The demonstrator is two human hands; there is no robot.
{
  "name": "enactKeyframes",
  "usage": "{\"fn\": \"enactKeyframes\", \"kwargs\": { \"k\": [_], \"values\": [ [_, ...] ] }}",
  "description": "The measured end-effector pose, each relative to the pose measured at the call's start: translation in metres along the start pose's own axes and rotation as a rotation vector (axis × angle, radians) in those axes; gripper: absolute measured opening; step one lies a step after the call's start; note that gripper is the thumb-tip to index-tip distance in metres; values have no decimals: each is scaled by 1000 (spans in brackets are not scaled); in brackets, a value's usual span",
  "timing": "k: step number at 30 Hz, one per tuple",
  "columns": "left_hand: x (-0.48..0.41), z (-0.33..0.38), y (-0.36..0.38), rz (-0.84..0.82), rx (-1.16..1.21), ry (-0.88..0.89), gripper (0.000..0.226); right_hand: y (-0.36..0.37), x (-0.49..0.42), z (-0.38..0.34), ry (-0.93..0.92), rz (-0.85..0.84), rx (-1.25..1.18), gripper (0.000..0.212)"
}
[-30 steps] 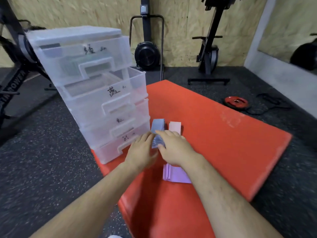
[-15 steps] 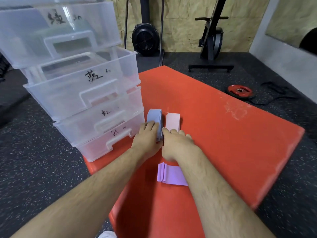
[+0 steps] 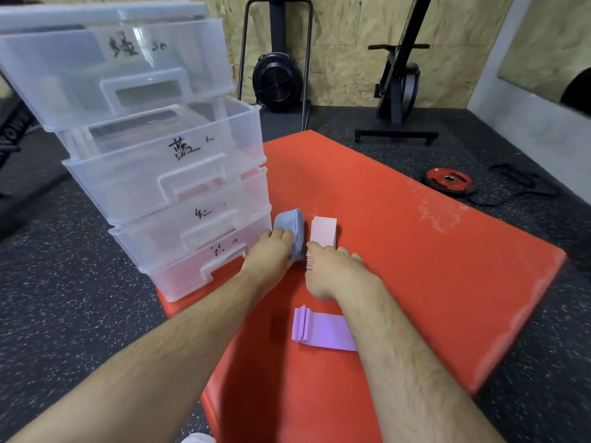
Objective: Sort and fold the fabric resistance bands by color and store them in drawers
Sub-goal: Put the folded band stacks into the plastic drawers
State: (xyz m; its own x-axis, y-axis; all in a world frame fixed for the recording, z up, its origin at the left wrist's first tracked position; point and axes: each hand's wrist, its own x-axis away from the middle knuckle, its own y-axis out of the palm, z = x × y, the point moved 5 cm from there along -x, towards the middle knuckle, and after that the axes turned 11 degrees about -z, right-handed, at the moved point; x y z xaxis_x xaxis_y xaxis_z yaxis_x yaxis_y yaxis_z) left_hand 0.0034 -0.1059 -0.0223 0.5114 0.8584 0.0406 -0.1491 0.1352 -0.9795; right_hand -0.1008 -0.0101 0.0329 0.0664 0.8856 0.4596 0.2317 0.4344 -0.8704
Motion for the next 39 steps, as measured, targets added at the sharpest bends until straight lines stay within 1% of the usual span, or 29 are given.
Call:
{"fn": "enactKeyframes", "kwargs": {
  "k": [3, 6, 9, 11, 14, 17, 18, 19, 22, 24, 25, 26, 29, 31, 33, 35, 37, 38, 39],
  "values": [
    [20, -8, -5, 31, 63, 33, 36, -2, 0, -1, -5, 12, 3, 55],
    [44, -14, -16, 100, 123, 63, 39, -3, 1, -4, -26, 19, 0, 54],
    [65, -16, -23, 172, 92, 87, 36, -3, 3, -7, -36, 9, 8, 51],
    [75, -14, -20, 151, 57, 103, 37, 1, 5, -8, -36, -22, 13, 50],
    [82, -10, -7, 56, 20, 108, 39, 7, 8, -11, -42, -66, 32, 47],
    [87, -8, 5, 72, 23, 142, 34, 10, 12, -13, -54, -80, 38, 45],
    [88, -9, 8, 83, 29, 159, 36, 10, 13, -13, -61, -77, 37, 46],
    [88, -12, 11, 86, 32, 180, 42, 9, 14, -13, -69, -76, 34, 47],
    [93, -23, 17, 47, 48, 203, 72, 8, 15, -14, -88, -89, 30, 54],
    [94, -27, 17, -2, 45, 195, 83, 7, 14, -16, -100, -94, 23, 55],
    [93, -27, 15, -8, 42, 187, 82, 7, 13, -17, -105, -96, 18, 56],
    [93, -25, 13, 2, 30, 184, 75, 7, 13, -18, -111, -99, 15, 56],
    [90, -19, 7, 54, -8, 197, 45, 11, 11, -18, -123, -101, 6, 55],
    [90, -17, -4, 93, 59, 182, 36, 10, 12, -18, -144, -68, 26, 57],
    [93, -20, -20, 157, 180, 116, 38, 8, 13, -21, -183, 2, 13, 70],
    [103, -27, -36, 216, 272, 34, 45, 3, 14, -27, -238, 92, -8, 91],
    [119, -32, -52, 276, 349, 22, 44, -1, 15, -34, -312, 146, -11, 106],
    [129, -32, -61, 299, 372, 40, 40, -3, 15, -38, -348, 173, -8, 107],
    [139, -31, -71, 313, 390, 58, 37, -4, 15, -42, -387, 207, -11, 104]
  ]
}}
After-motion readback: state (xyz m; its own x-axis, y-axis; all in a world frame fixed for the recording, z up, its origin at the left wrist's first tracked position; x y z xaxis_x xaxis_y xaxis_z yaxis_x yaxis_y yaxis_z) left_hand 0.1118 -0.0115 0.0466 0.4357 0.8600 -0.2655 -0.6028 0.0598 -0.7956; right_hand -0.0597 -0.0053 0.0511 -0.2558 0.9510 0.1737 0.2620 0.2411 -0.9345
